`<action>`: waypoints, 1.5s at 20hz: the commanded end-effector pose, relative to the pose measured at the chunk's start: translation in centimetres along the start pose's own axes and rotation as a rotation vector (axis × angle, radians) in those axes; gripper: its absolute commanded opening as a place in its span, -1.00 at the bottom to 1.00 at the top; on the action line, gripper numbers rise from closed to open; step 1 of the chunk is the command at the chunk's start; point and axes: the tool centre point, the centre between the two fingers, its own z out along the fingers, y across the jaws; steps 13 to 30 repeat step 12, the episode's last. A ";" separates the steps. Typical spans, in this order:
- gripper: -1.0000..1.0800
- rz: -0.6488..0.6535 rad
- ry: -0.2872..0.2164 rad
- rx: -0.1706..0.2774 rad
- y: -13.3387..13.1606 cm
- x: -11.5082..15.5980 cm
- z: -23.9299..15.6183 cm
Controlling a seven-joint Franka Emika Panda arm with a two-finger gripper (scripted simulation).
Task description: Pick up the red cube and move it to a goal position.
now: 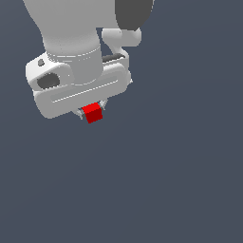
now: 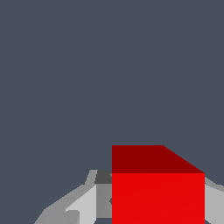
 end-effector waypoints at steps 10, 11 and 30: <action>-1.00 0.000 0.000 0.000 1.2 0.4 -1.9; -1.00 0.000 0.000 0.000 1.2 0.4 -1.9; -1.00 0.000 0.000 0.000 1.2 0.4 -1.9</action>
